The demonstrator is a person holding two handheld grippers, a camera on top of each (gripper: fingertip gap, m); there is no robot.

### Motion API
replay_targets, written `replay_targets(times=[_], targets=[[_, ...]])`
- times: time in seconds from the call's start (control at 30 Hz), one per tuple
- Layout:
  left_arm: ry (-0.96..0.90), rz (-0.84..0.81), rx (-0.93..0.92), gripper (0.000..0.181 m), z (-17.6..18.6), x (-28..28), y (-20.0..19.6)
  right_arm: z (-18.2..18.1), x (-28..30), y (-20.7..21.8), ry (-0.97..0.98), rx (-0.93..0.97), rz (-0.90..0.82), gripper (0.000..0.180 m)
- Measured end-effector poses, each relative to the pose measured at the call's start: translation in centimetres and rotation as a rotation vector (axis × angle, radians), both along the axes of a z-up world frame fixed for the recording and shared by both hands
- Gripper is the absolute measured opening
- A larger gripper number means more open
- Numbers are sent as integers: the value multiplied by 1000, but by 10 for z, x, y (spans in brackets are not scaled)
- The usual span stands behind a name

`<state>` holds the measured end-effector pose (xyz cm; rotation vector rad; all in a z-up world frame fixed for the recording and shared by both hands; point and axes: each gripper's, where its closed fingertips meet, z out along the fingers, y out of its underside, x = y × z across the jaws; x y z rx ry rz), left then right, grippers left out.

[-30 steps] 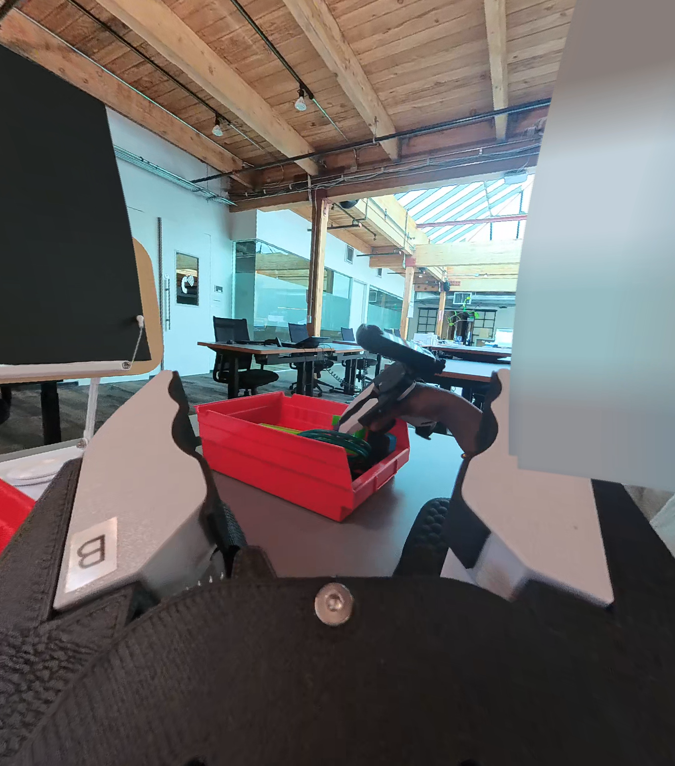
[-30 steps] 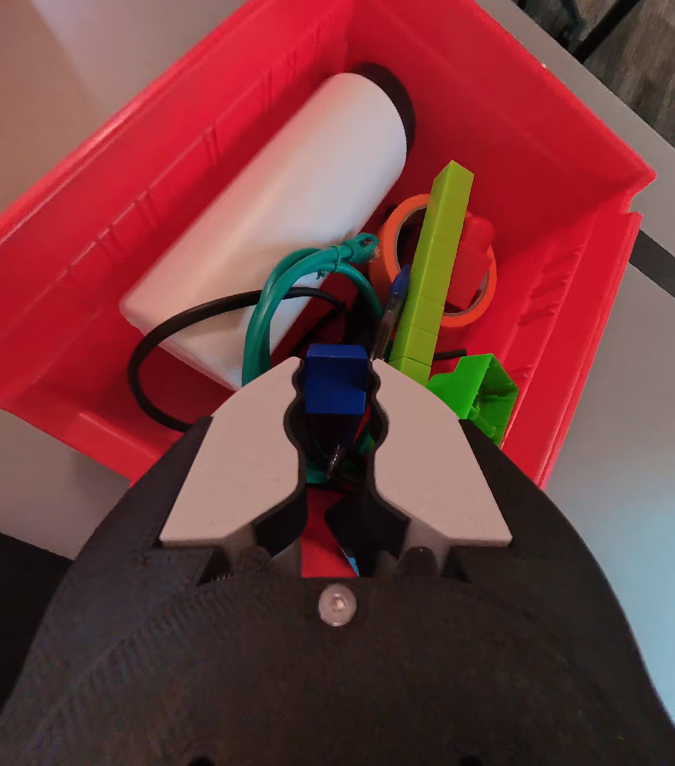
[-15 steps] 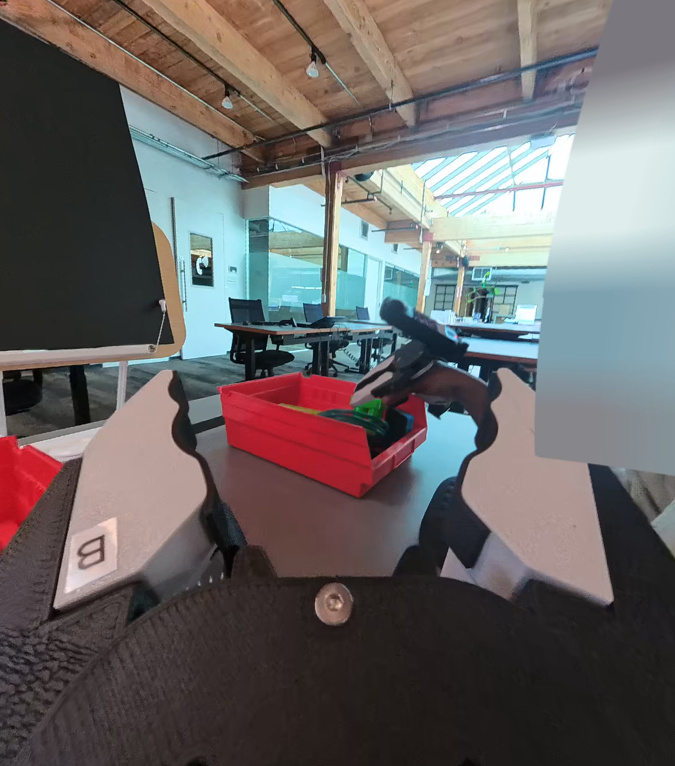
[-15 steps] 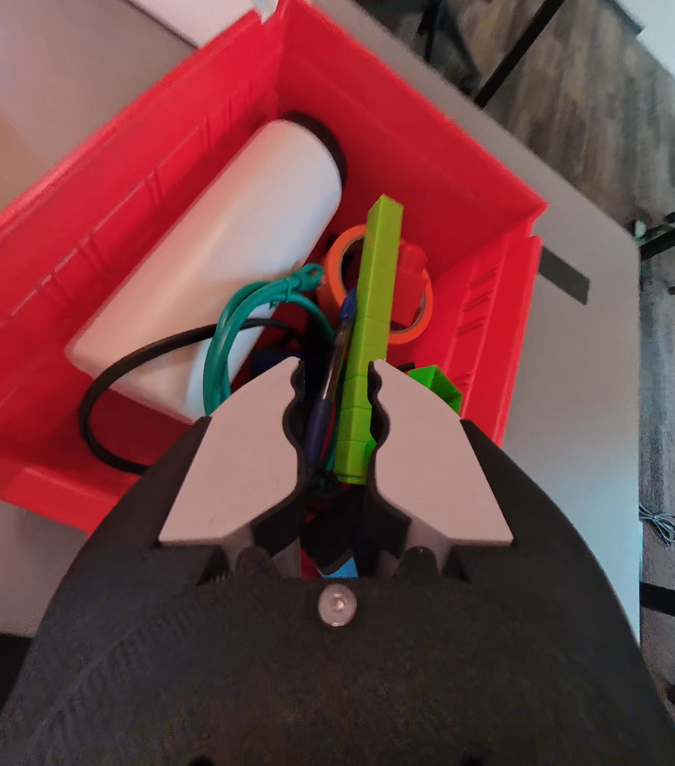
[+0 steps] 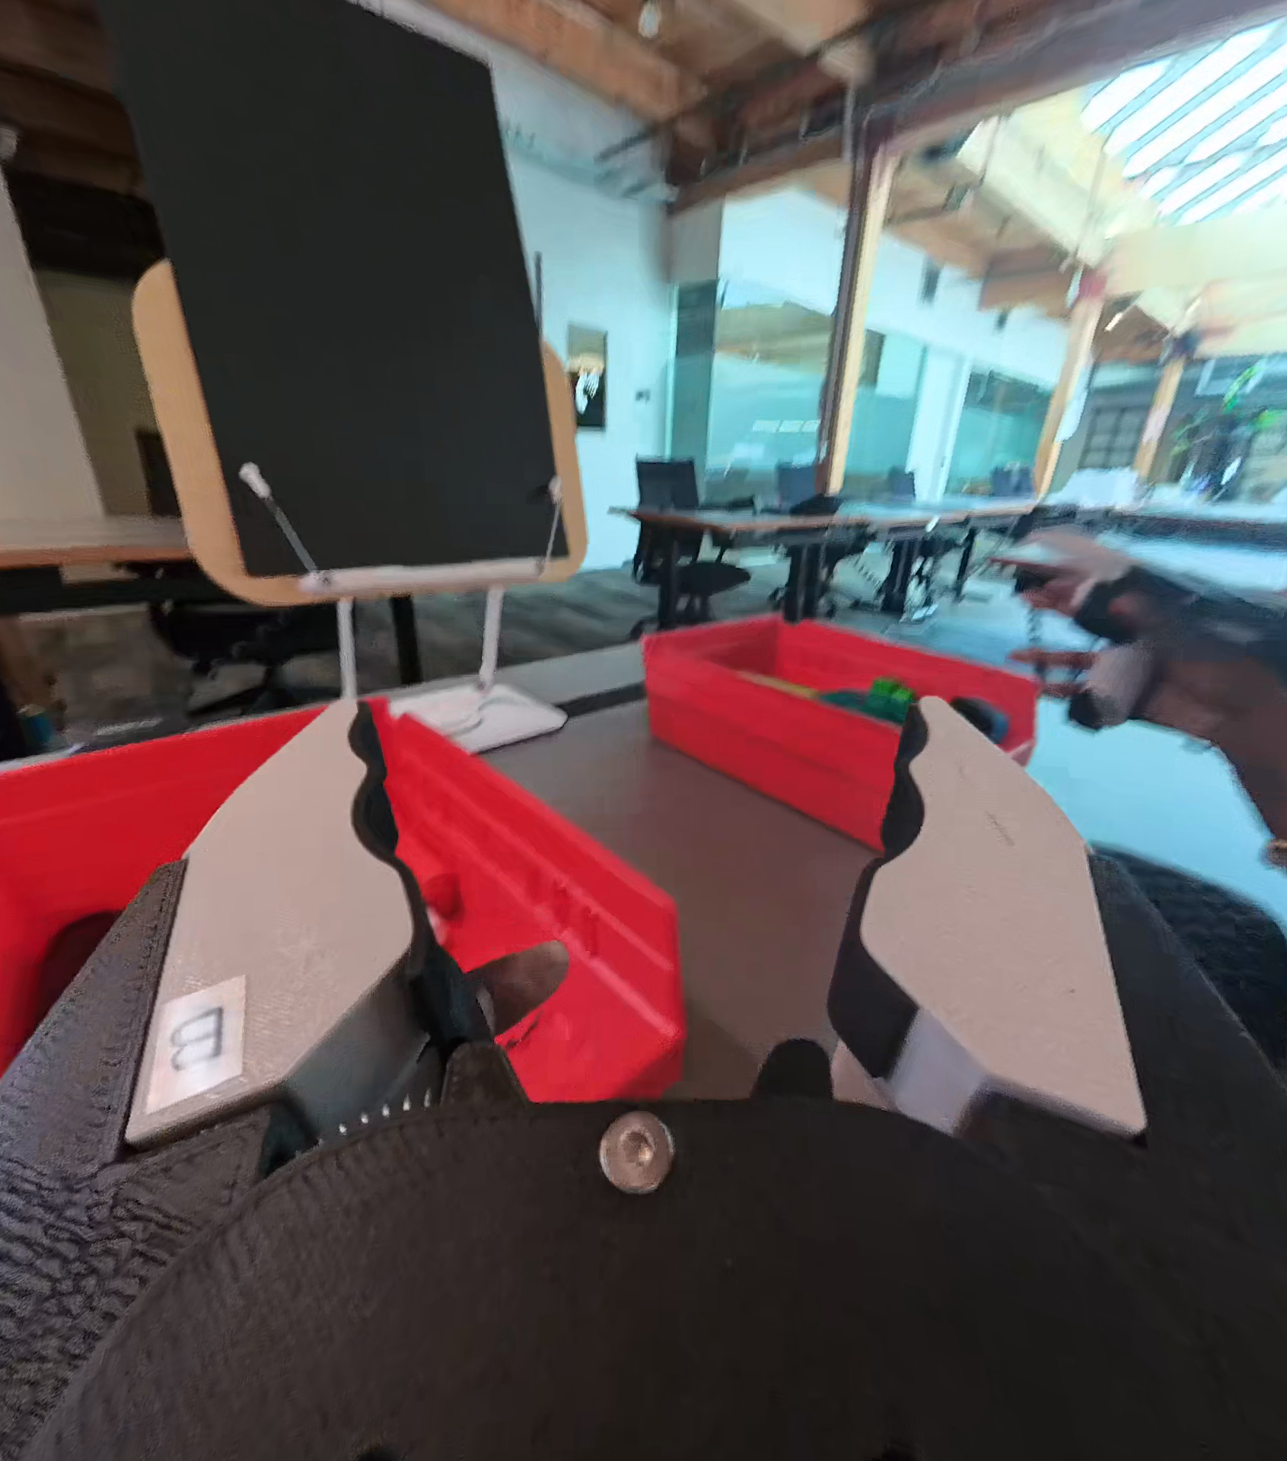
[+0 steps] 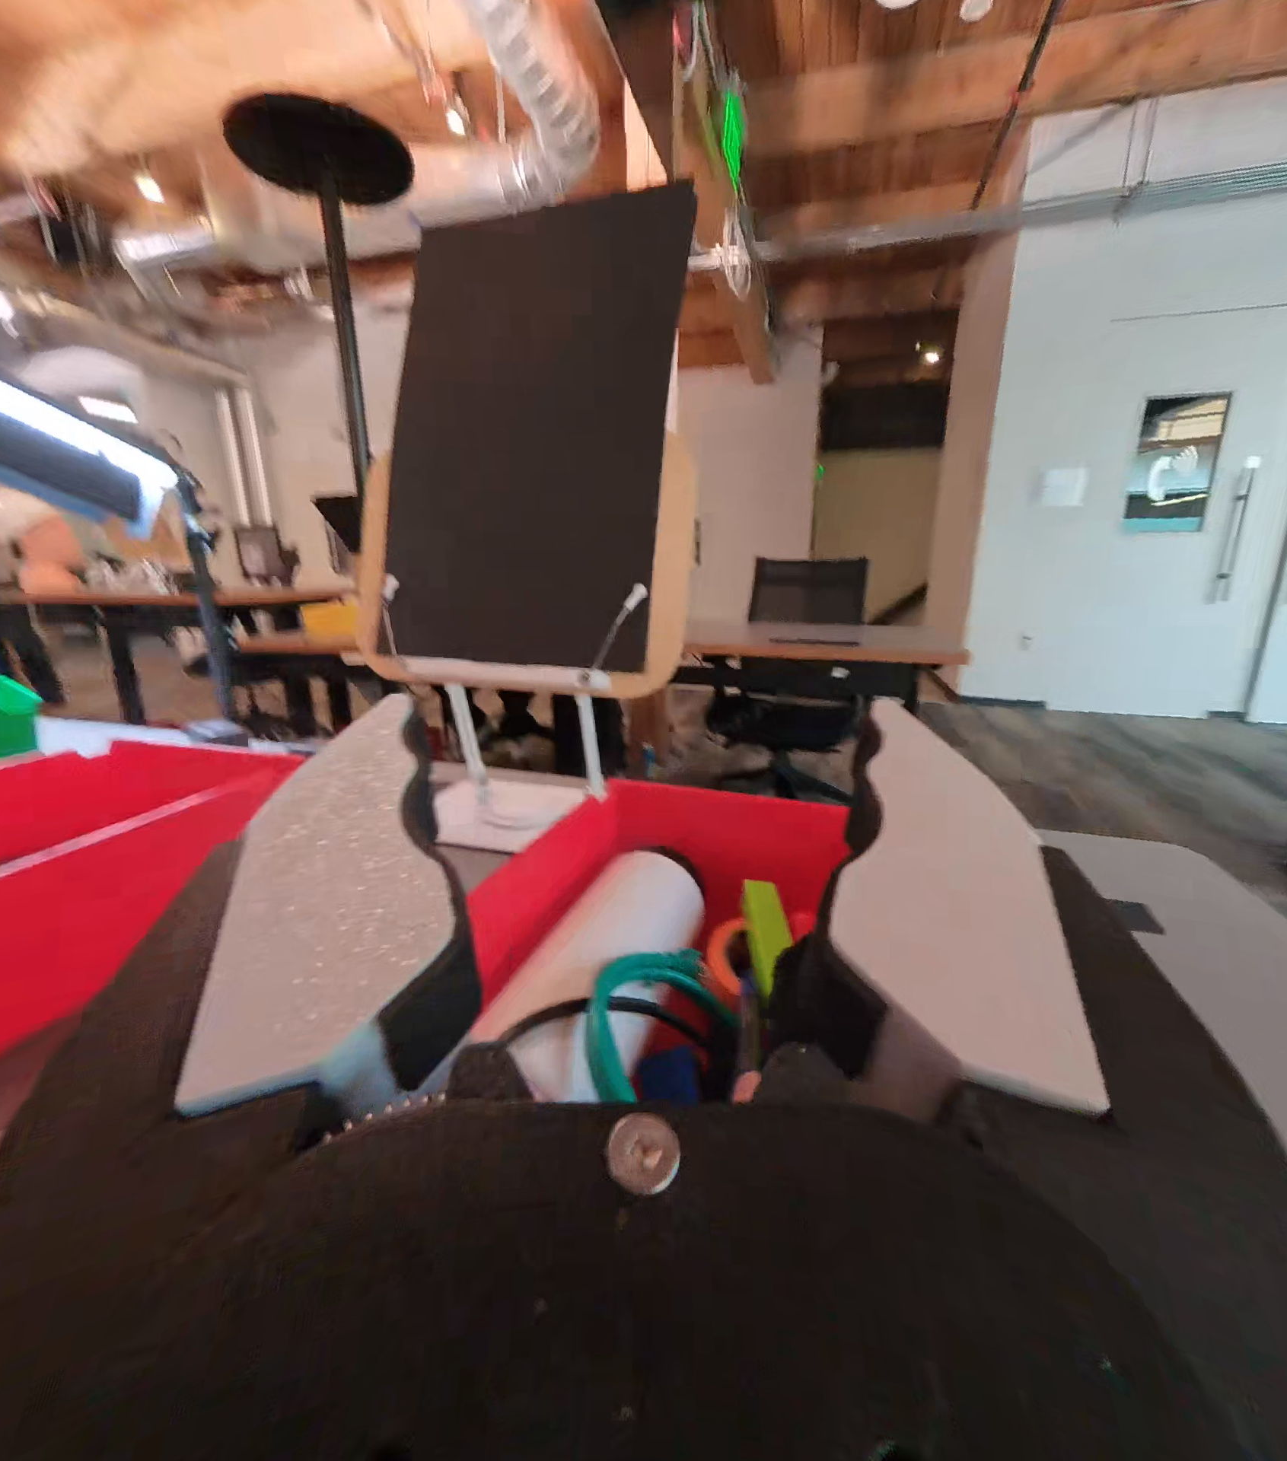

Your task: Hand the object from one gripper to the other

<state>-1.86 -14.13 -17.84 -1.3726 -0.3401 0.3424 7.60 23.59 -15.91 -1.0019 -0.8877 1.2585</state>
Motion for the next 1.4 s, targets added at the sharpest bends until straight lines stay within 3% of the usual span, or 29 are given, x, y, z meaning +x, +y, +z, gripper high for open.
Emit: replay_targets(times=[0.1,0.17,0.37,0.6,1.13,1.27,1.4], targets=[[-15,70,-192,120,-14,-20,-10,12,20,-7,82,-25,29,127],[-75,112,-364,108,-28,-37,-20,20,33,-11,137,-60,62,135],[-171,378,-1073,90,-90,-107,-64,37,60,-16,286,-151,104,128],[-109,455,-1475,79,-146,-150,-67,46,75,-13,365,-171,103,121],[68,542,-1812,57,-177,-183,-82,53,90,-4,457,-257,129,112],[80,541,-1812,45,-179,-183,-80,55,94,-3,475,-260,129,109],[214,637,-1716,28,-153,-189,-73,56,96,-3,481,-266,132,107]])
